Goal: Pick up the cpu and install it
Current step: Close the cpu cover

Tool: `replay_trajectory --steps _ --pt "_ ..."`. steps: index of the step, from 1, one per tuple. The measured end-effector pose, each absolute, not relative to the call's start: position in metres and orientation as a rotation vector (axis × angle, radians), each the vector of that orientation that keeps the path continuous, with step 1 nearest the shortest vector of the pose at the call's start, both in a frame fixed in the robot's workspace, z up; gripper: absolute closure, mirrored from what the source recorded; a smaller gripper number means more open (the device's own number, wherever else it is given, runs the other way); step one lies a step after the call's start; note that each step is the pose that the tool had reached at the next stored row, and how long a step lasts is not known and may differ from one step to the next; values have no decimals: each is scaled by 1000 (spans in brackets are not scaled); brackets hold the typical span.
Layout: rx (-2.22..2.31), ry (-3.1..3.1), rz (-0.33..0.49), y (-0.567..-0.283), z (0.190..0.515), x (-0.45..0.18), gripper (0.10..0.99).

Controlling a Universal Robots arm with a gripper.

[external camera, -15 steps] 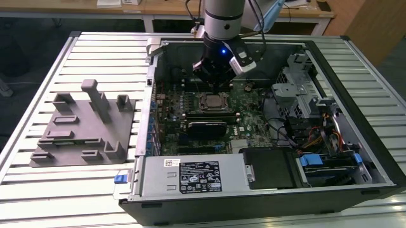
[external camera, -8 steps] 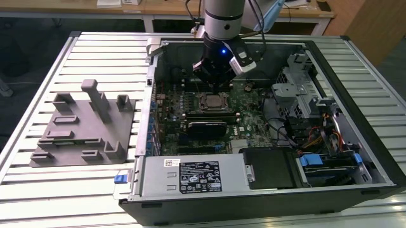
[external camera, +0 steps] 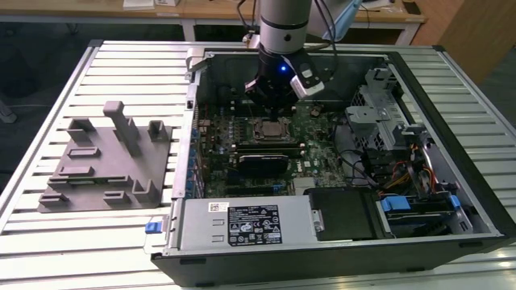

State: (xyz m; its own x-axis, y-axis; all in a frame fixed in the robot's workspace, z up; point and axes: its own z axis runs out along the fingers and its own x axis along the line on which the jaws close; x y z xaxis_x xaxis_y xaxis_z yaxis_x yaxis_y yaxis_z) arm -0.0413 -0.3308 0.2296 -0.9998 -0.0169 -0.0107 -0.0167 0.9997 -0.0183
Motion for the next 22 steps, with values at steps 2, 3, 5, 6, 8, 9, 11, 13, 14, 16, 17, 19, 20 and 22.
replay_trajectory --steps 2,3,5,6,8,9,11,13,14,16,17,19,20,22 --pt "-10 3131 -28 -332 228 -41 980" --pt "-4 3131 -28 -332 227 -42 980" --pt "2 3131 -29 -333 225 -43 980" --pt "3 3131 -28 -333 225 -45 980" --pt "7 3131 -28 -333 223 -48 980" --pt "9 3131 -28 -333 222 -49 980" --pt "19 3131 -29 -334 221 -50 980" --pt "41 3131 -29 -334 219 -50 980" --pt "51 3131 -29 -334 218 -50 980" --pt "59 3131 -29 -334 217 -52 980" --pt "62 3131 -29 -334 216 -54 980" --pt "71 3130 -29 -334 215 -56 980" --pt "85 3130 -29 -334 214 -56 980" --pt "131 3129 -29 -334 213 -56 980"
